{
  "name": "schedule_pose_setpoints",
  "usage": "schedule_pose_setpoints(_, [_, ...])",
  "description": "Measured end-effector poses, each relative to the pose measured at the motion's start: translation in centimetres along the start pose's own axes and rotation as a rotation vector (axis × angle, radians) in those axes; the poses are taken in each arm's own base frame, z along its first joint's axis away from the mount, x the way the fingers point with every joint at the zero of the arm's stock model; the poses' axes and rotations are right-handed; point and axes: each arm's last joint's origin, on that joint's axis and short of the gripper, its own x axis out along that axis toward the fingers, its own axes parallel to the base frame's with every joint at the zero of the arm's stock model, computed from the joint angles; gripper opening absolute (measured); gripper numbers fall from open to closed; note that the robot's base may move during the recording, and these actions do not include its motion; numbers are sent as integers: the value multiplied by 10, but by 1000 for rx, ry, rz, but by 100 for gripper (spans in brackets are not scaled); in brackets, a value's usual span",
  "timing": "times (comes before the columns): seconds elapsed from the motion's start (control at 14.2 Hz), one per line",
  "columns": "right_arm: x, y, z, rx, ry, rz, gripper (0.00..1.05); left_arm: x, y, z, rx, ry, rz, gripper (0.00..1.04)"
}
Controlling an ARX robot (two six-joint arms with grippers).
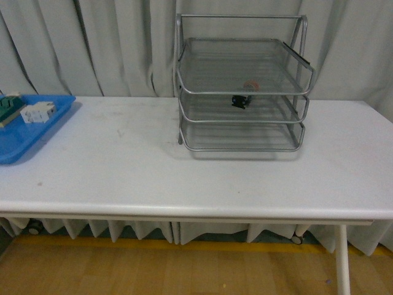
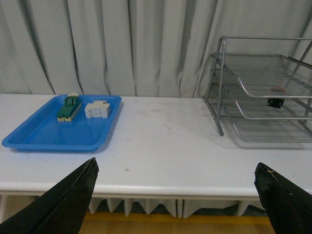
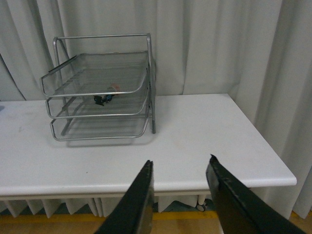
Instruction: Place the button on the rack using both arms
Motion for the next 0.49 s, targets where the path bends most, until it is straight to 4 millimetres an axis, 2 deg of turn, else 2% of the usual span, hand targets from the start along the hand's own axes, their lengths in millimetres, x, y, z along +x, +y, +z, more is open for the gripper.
schedule_pose_setpoints(0.35, [0,0,0,0,0,0,96,0,0,0,0,0,0,98])
schedule_pose_setpoints(0.49, [0,0,0,0,0,0,98,0,0,0,0,0,0,98])
